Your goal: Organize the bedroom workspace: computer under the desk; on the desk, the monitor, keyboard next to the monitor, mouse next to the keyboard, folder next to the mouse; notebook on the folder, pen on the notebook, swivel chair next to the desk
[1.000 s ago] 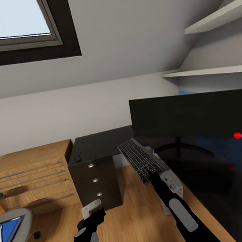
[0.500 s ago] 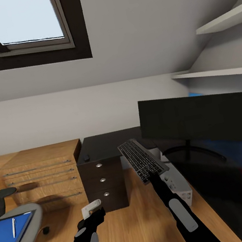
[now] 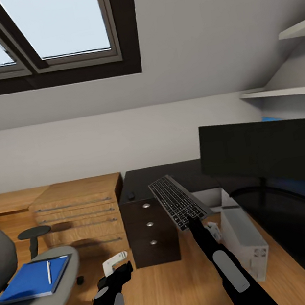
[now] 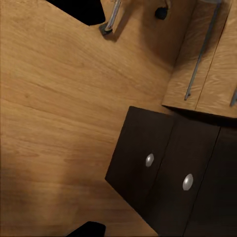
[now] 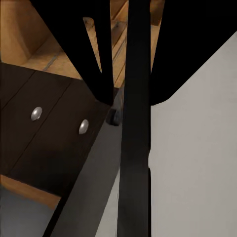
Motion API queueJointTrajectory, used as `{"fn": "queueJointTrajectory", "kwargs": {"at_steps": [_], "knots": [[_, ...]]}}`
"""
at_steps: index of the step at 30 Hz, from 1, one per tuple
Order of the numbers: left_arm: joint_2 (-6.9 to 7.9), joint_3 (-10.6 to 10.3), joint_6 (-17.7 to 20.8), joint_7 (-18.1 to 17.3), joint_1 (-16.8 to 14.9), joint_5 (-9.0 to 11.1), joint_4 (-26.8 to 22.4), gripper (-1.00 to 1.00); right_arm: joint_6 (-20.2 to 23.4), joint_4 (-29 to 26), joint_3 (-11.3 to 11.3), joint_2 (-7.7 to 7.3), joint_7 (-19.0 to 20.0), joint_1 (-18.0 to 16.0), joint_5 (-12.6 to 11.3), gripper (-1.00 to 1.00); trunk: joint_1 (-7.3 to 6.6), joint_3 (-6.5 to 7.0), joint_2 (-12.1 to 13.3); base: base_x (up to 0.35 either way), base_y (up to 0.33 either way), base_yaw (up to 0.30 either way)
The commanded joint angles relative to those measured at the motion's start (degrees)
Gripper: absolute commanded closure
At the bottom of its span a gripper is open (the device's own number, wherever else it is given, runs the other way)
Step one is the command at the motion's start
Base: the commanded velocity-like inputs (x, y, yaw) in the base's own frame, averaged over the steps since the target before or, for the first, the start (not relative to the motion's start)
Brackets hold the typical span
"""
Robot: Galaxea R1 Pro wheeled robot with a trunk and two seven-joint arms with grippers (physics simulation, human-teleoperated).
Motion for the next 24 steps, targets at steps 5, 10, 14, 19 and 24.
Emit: {"fn": "queueJointTrajectory", "kwargs": {"at_steps": [5, 10, 14, 19, 24], "knots": [[0.03, -0.1, 0.1, 0.5, 0.0, 0.6, -0.1, -1.00, 0.1, 0.0, 0.0, 0.01, 0.3, 0.0, -0.6, 1.00, 0.00, 0.01, 0.0, 0.016, 0.230, 0.053], [0.03, -0.1, 0.1, 0.4, 0.0, 0.6, -0.1, -1.00, 0.1, 0.0, -0.1, 0.01, 0.3, 0.0, -0.6, 1.00, 0.00, 0.03, 0.0, 0.006, 0.052, 0.009], [0.03, -0.1, 0.1, 0.4, 0.0, 0.6, -0.1, -1.00, 0.1, 0.0, -0.2, 0.01, 0.3, 0.0, -0.6, 1.00, 0.00, 0.03, 0.0, 0.001, 0.007, 0.001], [0.03, -0.1, 0.1, 0.4, 0.0, 0.6, -0.1, -1.00, 0.1, -0.1, -0.3, 0.01, 0.3, 0.0, -0.6, 1.00, 0.00, 0.03, 0.0, 0.005, 0.001, 0.000], [0.03, -0.1, 0.1, 0.4, 0.0, 0.5, -0.1, -1.00, 0.2, -0.2, -0.3, 0.01, 0.4, 0.0, -0.6, 1.00, 0.00, 0.03, 0.0, 0.187, 0.000, 0.000]]}}
